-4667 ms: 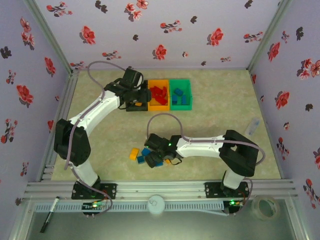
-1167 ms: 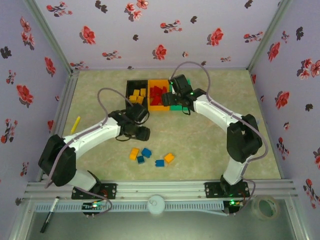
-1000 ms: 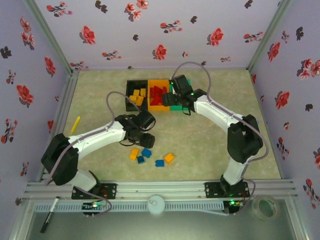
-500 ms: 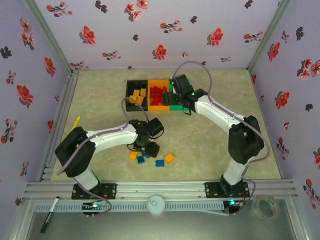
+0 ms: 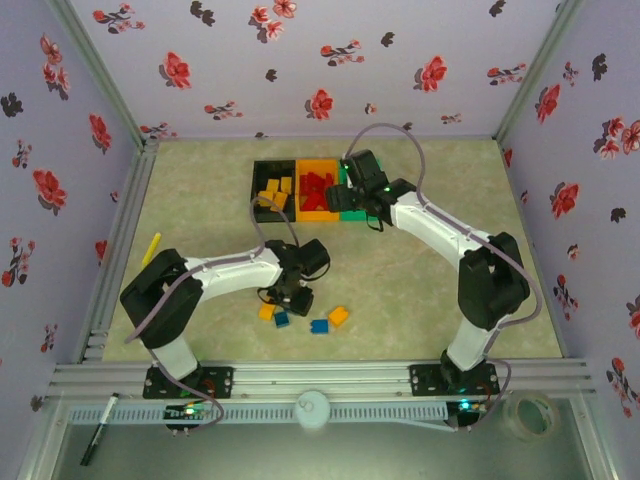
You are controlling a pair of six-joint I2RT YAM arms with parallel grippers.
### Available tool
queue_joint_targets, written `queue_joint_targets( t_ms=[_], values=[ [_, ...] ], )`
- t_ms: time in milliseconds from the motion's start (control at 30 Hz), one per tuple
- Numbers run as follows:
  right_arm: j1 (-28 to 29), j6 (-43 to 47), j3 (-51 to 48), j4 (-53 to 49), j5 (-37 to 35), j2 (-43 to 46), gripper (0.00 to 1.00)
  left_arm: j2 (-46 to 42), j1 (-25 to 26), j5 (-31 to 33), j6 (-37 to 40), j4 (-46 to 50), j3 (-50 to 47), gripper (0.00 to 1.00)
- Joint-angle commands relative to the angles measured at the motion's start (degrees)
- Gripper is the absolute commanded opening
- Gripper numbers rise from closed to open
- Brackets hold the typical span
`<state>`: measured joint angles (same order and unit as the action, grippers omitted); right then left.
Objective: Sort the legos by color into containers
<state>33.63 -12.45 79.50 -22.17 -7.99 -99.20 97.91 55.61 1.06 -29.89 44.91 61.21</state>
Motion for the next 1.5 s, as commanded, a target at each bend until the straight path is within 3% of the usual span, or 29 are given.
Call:
queue_joint_targets(
  t_ms=[0, 500, 767, 1133, 1467],
  values=[
    [-0.32, -0.47, -1.17, 0.16, -2.26, 3.07, 0.85, 0.8, -0.22, 2.41, 0.43, 2.04, 2.62, 0.41],
    [-0.4, -3.09, -10.25, 1.61, -3.69, 10.13, 0.84, 3.73, -17.32, 7.46, 10.47, 2.47, 24.59, 0.41],
    [-0.45, -2.94, -12.43, 0.9, -4.23, 12.66, 0.84, 8.89, -22.75, 6.42, 12.75, 2.49, 34.64, 0.41],
    [-1.23, -3.79, -13.3, 1.05, -5.7, 14.27, 0.84, 15.83, -23.8, -1.68, 12.31, -1.3, 45.42, 0.39],
    [-2.59, -3.64, -14.77, -0.04, -6.61, 17.26, 0.84, 27.9, -22.26, -6.88, 12.14, 0.18, 64.63, 0.38]
  ],
)
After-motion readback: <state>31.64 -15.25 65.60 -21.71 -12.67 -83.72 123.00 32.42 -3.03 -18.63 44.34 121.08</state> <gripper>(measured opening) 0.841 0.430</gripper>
